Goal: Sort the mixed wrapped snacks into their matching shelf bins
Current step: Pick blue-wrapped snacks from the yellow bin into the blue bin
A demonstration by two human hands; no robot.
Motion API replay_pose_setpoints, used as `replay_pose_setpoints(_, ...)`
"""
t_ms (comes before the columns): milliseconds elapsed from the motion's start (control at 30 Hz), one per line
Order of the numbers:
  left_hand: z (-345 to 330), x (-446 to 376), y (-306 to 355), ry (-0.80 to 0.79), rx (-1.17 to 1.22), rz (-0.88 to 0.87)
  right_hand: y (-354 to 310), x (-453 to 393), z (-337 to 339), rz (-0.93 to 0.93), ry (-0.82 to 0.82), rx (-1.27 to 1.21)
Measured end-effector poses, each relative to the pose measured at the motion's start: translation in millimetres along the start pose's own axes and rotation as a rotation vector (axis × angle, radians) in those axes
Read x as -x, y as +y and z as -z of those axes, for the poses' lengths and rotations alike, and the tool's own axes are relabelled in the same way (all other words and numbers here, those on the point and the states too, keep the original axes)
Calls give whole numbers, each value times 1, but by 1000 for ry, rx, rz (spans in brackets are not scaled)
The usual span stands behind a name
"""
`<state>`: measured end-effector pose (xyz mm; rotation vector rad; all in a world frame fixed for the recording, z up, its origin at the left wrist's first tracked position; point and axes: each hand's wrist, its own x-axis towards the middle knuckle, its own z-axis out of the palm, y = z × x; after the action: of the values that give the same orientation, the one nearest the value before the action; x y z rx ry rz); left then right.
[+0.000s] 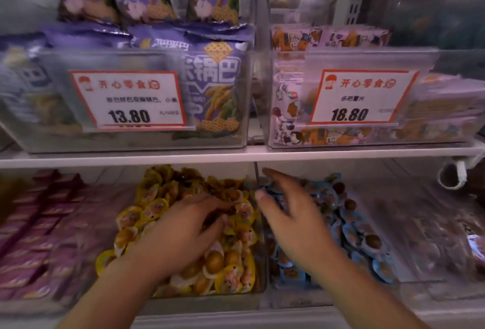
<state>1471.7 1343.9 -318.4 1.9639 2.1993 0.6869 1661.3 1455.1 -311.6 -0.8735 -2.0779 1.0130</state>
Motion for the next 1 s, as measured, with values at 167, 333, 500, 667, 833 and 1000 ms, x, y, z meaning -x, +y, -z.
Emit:
replay_pose_setpoints(167, 23, -10, -19, 143, 85, 93, -1, 11, -33, 44, -64, 101)
replay_pose_setpoints(333, 19, -69, -41, -238, -156, 31, 2, 11, -32, 57, -46, 65)
replay_pose_setpoints(500, -1, -102, -56, -590, -394, 24, 0, 11, -28, 49, -64, 53)
replay_pose_setpoints(667, 13, -86, -70, -342, -222, 257, 0, 12, -29, 53, -64, 47)
replay_pose_setpoints(833, 50, -40, -47, 294, 328, 410, 2, 12, -31, 75, -35, 77)
replay_pose_setpoints(1000, 60, 5, 1, 302, 736, 245, -15, 18, -28, 351, 65, 175)
